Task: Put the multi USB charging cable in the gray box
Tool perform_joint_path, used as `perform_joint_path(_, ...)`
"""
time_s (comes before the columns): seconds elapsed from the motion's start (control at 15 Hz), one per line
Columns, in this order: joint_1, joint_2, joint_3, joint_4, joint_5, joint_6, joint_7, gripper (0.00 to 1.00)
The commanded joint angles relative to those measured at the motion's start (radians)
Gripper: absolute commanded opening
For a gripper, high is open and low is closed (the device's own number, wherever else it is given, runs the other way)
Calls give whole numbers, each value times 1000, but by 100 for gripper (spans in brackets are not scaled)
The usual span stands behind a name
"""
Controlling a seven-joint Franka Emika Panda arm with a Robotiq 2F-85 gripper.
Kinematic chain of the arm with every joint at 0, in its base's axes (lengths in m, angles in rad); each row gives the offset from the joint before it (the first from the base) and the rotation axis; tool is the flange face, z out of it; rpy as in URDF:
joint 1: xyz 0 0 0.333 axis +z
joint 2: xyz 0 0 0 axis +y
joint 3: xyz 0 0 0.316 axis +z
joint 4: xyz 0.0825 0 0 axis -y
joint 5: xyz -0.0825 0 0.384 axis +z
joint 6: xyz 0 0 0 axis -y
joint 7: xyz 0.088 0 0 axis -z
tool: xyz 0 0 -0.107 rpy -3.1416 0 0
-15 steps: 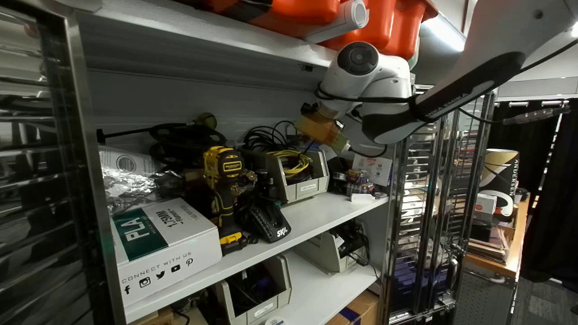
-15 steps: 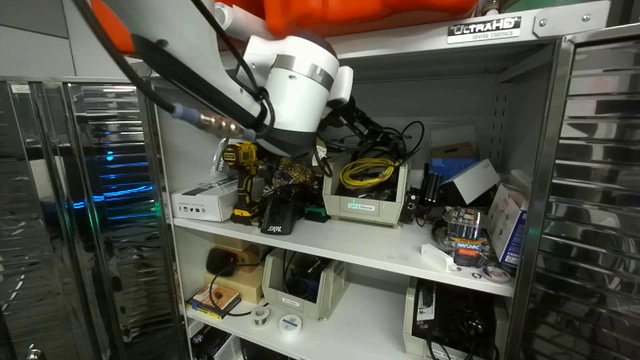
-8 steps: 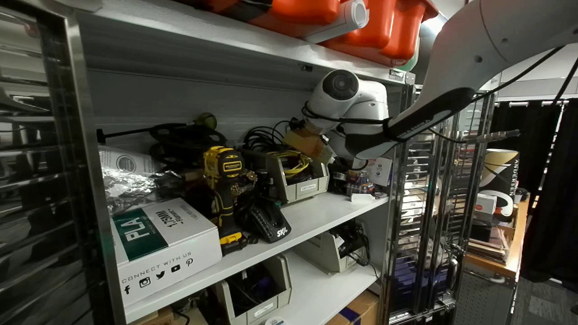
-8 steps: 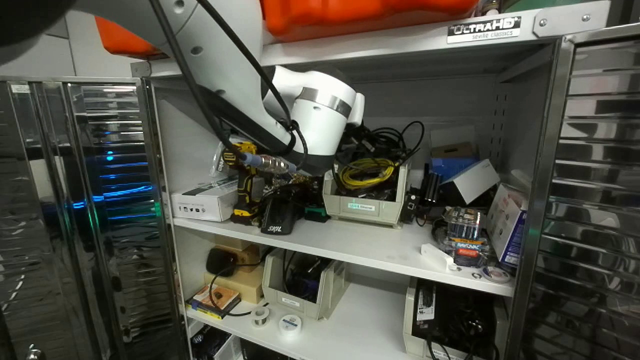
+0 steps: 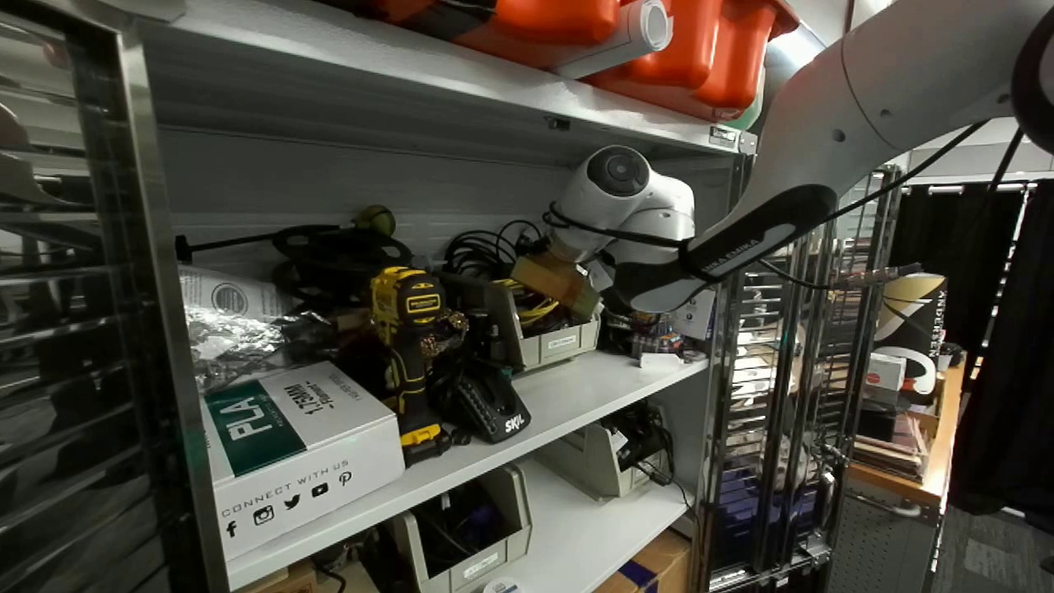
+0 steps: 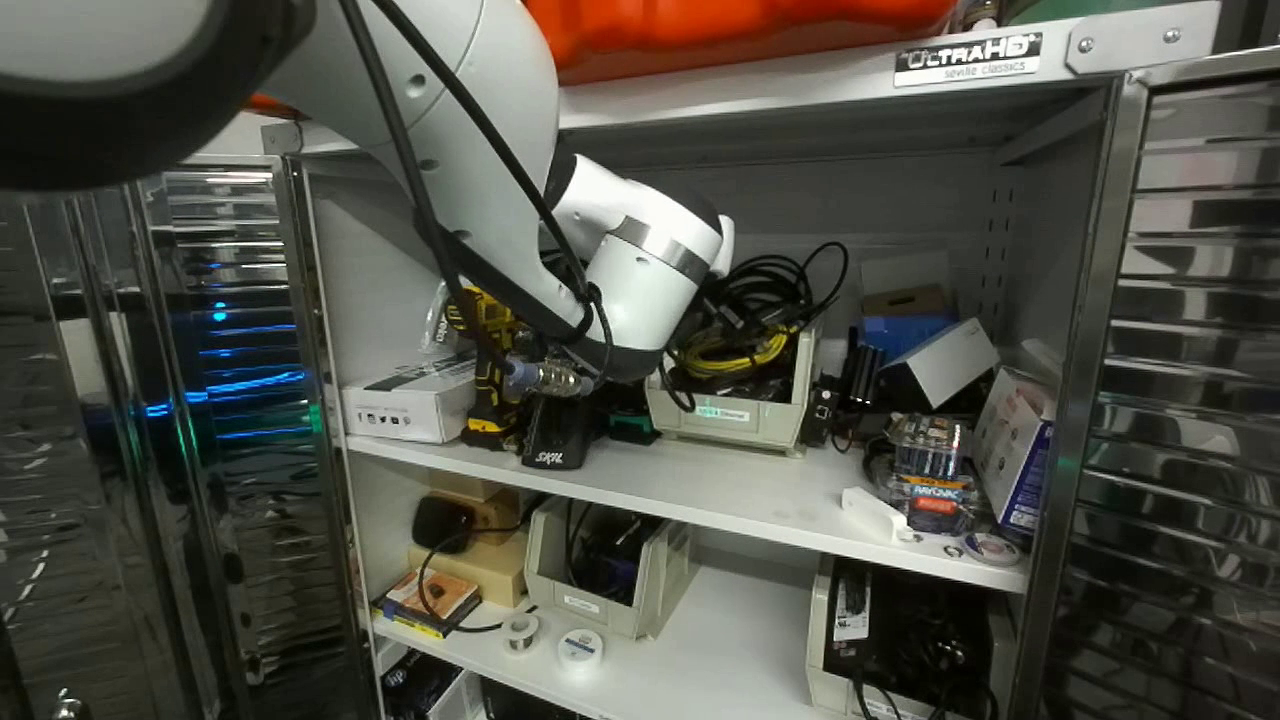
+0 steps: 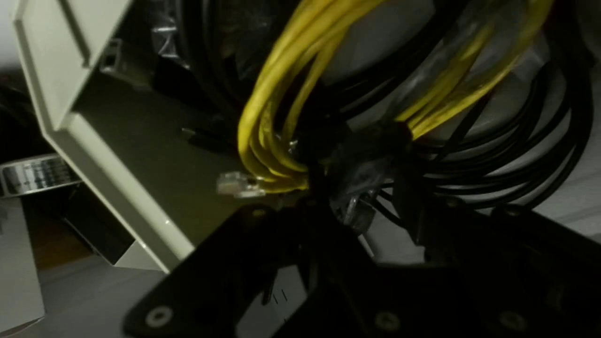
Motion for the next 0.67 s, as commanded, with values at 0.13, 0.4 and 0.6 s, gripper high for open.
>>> perform_joint_path(0.13, -67, -40, 100, -45, 134, 50, -204, 90)
perform_joint_path(0.4, -134, -115, 202, -158, 273, 23, -347, 100)
perform_joint_path(0.6, -97, -205, 169, -283, 520, 7, -534, 100)
